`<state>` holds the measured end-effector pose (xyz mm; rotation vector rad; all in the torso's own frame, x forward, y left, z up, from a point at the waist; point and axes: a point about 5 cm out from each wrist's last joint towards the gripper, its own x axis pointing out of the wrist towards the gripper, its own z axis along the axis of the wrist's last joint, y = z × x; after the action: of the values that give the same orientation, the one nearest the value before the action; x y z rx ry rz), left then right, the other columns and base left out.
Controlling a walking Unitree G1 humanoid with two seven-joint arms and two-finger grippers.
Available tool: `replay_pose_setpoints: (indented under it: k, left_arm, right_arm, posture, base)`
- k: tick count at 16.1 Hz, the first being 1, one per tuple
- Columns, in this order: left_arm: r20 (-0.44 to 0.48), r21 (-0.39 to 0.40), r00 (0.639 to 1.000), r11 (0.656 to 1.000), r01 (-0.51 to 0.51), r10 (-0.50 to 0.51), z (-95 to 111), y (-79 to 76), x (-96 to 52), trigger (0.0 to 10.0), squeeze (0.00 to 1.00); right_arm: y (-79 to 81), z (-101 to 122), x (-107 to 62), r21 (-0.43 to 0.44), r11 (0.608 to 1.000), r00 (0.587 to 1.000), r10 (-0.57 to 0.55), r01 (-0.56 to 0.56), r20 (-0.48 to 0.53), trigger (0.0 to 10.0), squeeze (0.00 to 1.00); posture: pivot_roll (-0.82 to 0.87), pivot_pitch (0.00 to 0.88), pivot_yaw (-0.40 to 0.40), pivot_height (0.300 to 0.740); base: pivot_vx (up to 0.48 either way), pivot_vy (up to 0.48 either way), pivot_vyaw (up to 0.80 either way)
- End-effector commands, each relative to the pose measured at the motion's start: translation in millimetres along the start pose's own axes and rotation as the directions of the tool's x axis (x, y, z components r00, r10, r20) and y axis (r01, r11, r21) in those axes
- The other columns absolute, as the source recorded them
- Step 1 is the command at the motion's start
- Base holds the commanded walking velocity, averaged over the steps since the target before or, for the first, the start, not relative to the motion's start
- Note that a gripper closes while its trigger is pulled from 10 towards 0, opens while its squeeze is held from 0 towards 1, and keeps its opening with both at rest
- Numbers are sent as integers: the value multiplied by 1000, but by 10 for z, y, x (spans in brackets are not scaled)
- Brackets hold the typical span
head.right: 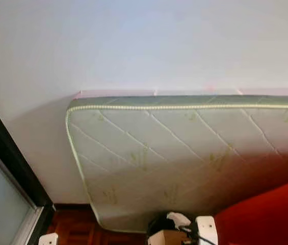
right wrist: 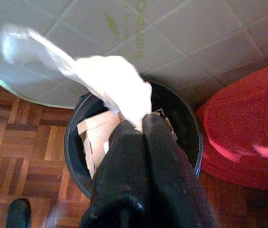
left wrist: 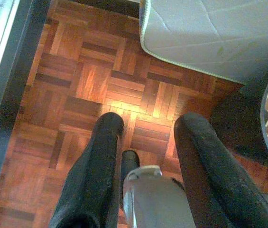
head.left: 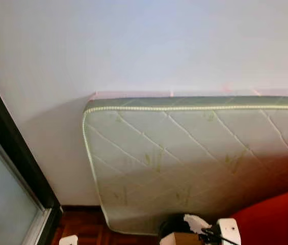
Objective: Clean up the room
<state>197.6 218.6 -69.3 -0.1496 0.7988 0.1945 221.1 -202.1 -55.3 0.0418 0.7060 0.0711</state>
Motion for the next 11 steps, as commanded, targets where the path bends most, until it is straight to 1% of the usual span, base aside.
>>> replay_pose_setpoints:
  k: [1,6,11]
  left_arm:
    - [-14,-6,1000,1000,-2,2,-48,22,-14,10000,0]
    - [-15,-6,1000,1000,-2,2,-55,26,-17,10000,0]
    - [-17,-8,1000,1000,-3,3,-74,37,-25,10000,0]
  right_arm:
    - [-14,-27,-16,6,1000,1000,0,0,2,10000,0]
    - [-11,-31,-19,10,1000,1000,3,-3,7,10000,0]
    - [-10,-52,-28,-4,1000,1000,9,-9,2,10000,0]
  posture:
    - [-35,49,-16,642]
    - [-36,62,-16,642]
    - [-37,101,-18,642]
  base:
    - [0,0,0]
    - [0,0,0]
    - [0,0,0]
